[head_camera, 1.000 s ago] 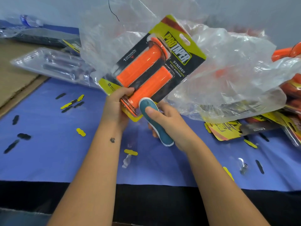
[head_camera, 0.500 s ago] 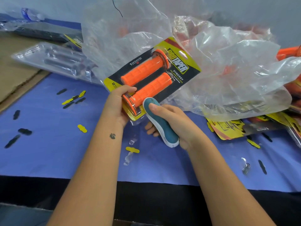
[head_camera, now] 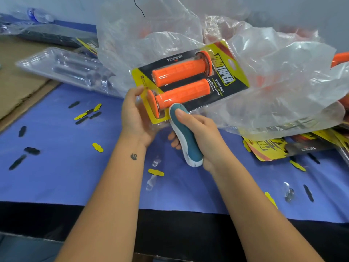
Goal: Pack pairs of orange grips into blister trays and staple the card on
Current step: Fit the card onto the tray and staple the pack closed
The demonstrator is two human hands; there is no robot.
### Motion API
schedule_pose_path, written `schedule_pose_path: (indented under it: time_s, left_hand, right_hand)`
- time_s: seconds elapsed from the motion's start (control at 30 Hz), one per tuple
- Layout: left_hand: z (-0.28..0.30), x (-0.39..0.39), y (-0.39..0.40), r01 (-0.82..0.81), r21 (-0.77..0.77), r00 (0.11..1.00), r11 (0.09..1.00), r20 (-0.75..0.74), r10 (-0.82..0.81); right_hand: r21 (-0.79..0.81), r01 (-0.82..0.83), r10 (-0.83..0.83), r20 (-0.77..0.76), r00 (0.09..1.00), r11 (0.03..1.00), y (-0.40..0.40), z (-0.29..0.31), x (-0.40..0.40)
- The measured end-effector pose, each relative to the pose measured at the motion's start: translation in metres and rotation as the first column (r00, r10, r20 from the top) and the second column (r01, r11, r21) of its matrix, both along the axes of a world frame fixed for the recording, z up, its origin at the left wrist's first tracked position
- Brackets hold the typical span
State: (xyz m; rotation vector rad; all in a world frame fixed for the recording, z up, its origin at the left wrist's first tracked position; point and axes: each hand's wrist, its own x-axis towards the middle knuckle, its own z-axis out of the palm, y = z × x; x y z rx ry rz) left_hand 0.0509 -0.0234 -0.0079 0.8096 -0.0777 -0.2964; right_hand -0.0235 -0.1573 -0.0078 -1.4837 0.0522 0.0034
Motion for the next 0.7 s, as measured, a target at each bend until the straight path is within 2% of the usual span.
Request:
schedule_pose_path:
  time_s: [0.07,0.23,0.33,0.7]
  left_hand:
    - [0.002,0.0,-0.003,-0.032,-0.025,0.999,0.999,0.029,0.033]
    - [-0.001,-0.003,-0.014,-0.031,0.161,0.998,0.987,-0.041,0.038]
    - [-0.005,-0.003,-0.017,-0.049,0.199,0.994,0.979,-0.081,0.067]
    - [-0.009,0.003,-0.01,-0.064,0.281,0.995,0.958,-0.055,0.083]
  right_hand:
    - [0.065,0.04,-0.039,-0.013,0.999,0.997,0.007,0.003,0.009]
    - [0.138,0.166,-0.154,-0.09,0.984,0.976,0.023,-0.001,0.03]
    - [0.132,0.21,-0.197,-0.107,0.975,0.969,0.025,-0.007,0.036]
    - [0.088,0.132,-0.127,-0.056,0.99,0.987,0.018,-0.011,0.033]
